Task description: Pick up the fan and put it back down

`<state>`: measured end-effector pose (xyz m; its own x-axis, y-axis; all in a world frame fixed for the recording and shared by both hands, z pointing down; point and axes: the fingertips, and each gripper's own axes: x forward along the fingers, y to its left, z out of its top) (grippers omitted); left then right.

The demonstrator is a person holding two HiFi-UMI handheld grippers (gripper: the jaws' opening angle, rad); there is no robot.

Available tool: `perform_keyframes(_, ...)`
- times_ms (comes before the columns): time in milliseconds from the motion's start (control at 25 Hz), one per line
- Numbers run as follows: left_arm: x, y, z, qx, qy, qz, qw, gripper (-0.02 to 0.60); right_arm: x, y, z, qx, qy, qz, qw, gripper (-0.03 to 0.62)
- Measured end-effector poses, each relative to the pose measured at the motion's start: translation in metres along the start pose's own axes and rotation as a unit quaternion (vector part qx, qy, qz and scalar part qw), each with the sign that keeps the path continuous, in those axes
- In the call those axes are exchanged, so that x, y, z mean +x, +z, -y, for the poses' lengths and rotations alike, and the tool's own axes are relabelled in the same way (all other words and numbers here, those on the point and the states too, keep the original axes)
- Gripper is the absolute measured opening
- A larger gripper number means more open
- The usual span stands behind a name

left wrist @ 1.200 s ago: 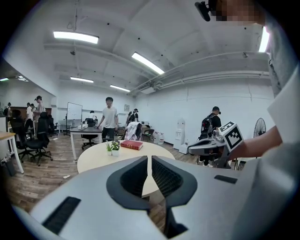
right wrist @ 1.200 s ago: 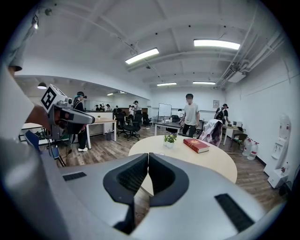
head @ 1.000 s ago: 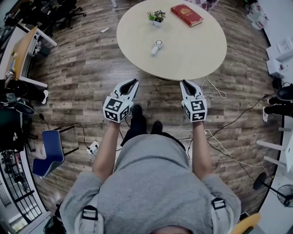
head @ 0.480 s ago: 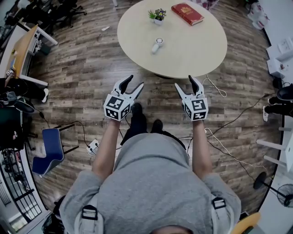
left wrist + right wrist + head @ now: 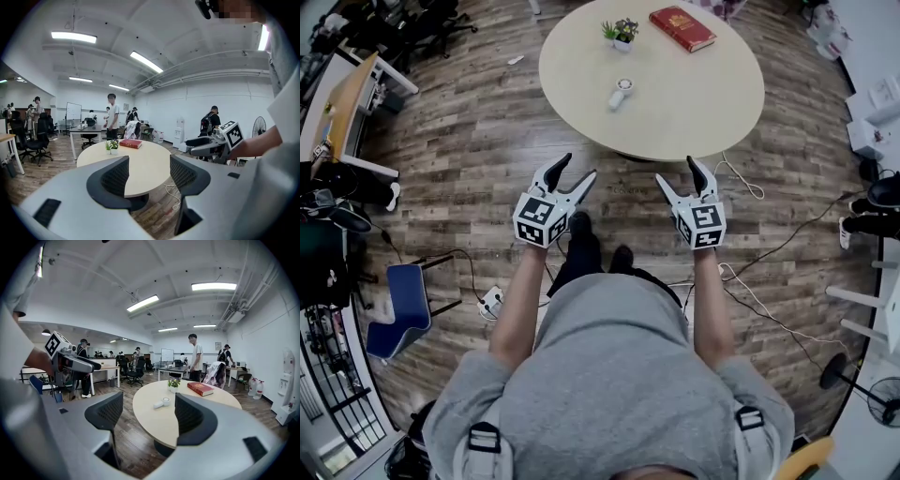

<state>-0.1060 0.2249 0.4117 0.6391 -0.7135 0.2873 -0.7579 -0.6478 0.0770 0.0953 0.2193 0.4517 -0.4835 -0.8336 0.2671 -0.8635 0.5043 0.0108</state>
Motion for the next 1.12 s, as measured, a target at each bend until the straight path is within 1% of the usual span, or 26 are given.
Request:
perform_keyframes(200, 0.003, 0.002, 0.0, 0.004, 0.008, 0.0, 1.0, 0.275, 0.001, -0.001, 0.004, 0.002, 0.004, 0.001, 1.0, 0.353)
perform_keyframes(520, 0.007, -0.005, -0.004, -0.003, 0.017, -0.011, 0.9998, 0.275, 0.005, -0.009, 0.009, 0.007, 0.01, -0.008, 1.0, 0.351)
perform_keyframes(920, 0.028, -0.003, -0.012, -0.007, 0.012, -0.01, 0.9998, 0.275, 0.02, -0.013, 0.025, 0.011, 0.005, -0.016, 1.0, 0.345)
perform_keyframes(1120, 0.043, -0.006, -0.028, -0.013, 0.012, -0.015, 0.9997, 0.275, 0.036, -0.014, 0.03, 0.007, 0.006, -0.024, 1.0, 0.341)
